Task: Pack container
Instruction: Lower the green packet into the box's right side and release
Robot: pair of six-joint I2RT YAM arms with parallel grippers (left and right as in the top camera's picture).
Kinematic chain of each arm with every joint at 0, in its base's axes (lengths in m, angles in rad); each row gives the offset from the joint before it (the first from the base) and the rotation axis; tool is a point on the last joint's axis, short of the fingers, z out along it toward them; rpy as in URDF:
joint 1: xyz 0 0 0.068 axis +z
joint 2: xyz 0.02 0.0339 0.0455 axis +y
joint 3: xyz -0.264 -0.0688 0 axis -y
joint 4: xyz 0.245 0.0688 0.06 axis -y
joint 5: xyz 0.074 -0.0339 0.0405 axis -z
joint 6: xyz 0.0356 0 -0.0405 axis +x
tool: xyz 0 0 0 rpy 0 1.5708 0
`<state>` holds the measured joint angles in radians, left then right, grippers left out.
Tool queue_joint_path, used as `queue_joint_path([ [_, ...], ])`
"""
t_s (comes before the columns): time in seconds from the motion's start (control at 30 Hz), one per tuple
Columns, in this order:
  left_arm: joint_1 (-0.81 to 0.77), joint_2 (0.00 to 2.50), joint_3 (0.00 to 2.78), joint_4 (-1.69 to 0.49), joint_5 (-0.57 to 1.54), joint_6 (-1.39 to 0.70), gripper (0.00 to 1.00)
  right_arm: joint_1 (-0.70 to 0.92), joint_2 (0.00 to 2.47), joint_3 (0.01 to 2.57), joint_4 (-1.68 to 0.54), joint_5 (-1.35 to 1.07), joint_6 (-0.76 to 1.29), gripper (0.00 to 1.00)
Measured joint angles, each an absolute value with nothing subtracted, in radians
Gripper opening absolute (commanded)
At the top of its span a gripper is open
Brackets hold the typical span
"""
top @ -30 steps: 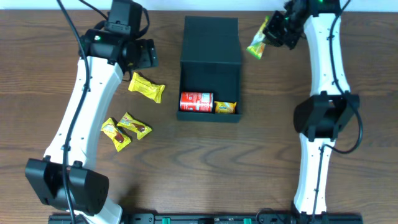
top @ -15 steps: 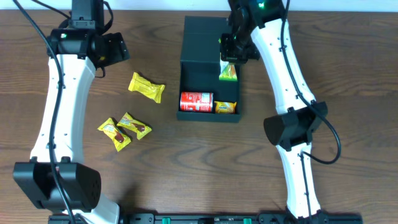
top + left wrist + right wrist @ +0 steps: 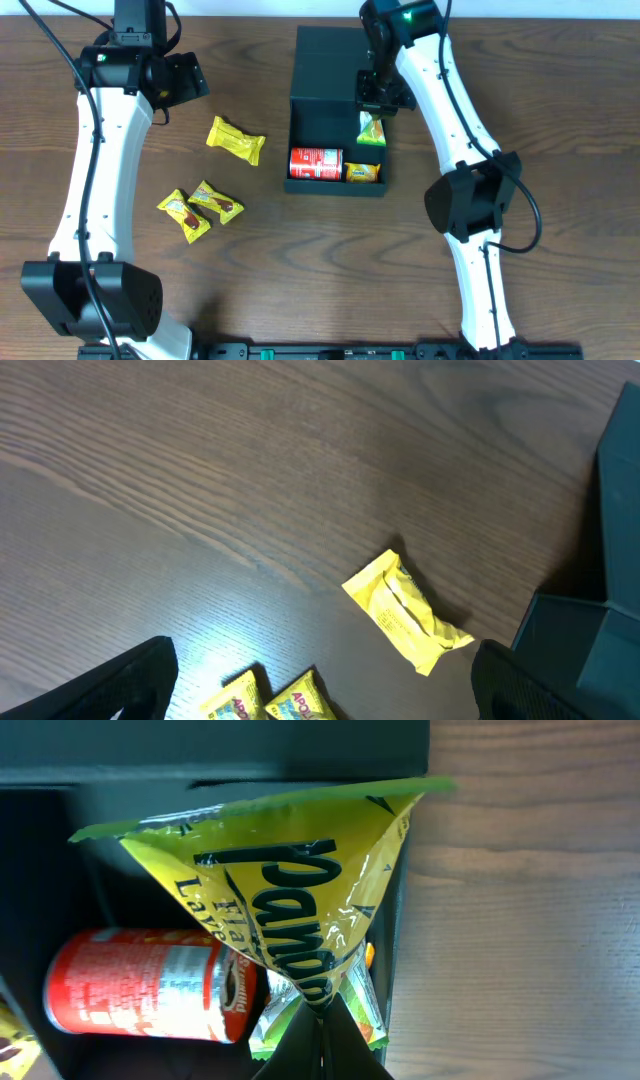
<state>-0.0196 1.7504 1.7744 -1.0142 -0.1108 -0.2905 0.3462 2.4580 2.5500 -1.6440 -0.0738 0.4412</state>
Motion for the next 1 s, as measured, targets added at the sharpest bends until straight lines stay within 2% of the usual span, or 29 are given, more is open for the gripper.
queue_joint_path([
  [1.0,-0.02,1.75,1.774,-1.022,-0.085,-0.29,0.95,0.366,2.458,2.364,-1.61,-0.12,0.509,0.02],
])
